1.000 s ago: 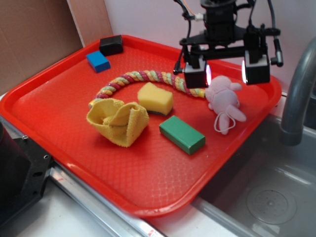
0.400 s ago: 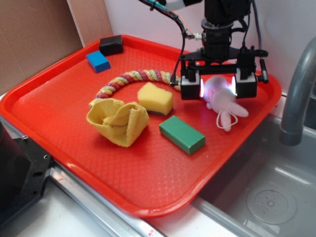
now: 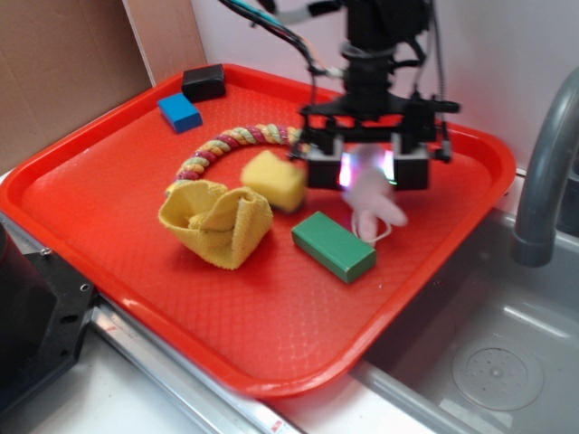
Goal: Grab the pink bunny.
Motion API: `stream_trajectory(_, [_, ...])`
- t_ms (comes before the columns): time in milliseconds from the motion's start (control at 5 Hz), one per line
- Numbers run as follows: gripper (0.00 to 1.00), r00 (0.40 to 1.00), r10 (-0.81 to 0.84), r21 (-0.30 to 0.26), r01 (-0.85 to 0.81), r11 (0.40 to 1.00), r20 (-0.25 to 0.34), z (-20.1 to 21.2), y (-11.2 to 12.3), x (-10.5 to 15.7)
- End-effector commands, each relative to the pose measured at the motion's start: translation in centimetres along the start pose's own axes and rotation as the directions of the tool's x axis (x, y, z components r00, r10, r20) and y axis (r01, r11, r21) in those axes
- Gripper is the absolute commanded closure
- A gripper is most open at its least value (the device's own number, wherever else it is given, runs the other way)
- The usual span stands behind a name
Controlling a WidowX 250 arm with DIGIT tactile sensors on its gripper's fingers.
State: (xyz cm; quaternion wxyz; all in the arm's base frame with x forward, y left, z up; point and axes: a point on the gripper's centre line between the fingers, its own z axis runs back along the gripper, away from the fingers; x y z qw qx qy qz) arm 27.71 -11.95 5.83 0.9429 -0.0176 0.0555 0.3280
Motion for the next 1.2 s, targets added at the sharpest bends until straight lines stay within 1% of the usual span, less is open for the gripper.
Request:
stream_trajectory(0, [1.00,0.958,-0.265,-0.166,0.281,0.945,0.113,11.6,4.8,-0.9])
stream_trajectory(200, [1.00,0.941,-0.317,-0.116,0.331,0.937,0.117,16.8,8.2,-0.6])
stream_trajectory(400, [1.00,0.945,-0.311,-0.092,0.321,0.943,0.104,21.3,11.4,1.0])
stream_trajectory(600, [1.00,0.950,-0.228,-0.079,0.249,0.965,0.213,23.1,13.6,1.7])
stream_trajectory(800, [1.00,0.950,-0.160,-0.054,0.180,0.982,0.268,22.3,14.4,2.7])
stream_trajectory(1000, [1.00,0.967,-0.121,-0.035,0.132,0.991,0.224,20.7,13.9,3.9])
